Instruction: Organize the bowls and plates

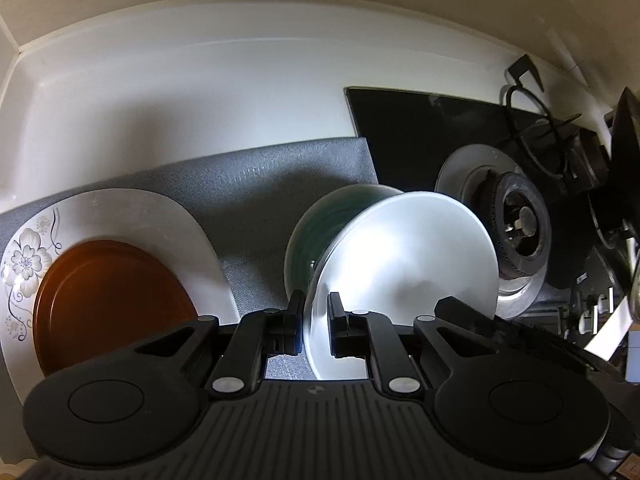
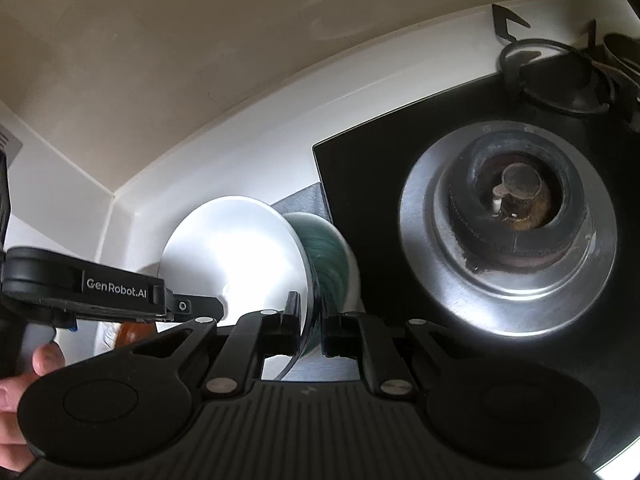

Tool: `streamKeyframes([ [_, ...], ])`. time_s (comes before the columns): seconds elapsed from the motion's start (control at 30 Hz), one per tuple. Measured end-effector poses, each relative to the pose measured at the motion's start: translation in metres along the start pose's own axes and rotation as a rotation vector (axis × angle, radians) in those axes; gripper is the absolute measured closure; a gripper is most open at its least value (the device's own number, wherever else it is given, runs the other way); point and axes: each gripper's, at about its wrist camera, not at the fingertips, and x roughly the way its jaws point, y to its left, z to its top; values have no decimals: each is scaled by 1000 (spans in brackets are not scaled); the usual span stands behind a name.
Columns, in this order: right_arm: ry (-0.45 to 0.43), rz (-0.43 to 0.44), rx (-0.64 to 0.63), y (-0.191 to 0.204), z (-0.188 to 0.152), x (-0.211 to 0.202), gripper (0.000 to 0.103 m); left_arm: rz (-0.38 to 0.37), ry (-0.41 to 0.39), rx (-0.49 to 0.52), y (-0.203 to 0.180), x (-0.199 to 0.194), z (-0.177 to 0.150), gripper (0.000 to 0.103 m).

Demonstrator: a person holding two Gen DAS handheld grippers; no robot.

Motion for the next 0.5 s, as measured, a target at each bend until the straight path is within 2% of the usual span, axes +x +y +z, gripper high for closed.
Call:
streamKeyframes([
  [0.17, -2, -46, -70, 5, 2, 7, 94, 54, -8, 32, -7, 7, 1, 91],
  [0.5, 1, -91, -137, 11, 3, 21, 94, 43, -11, 3, 2, 15, 2, 91],
])
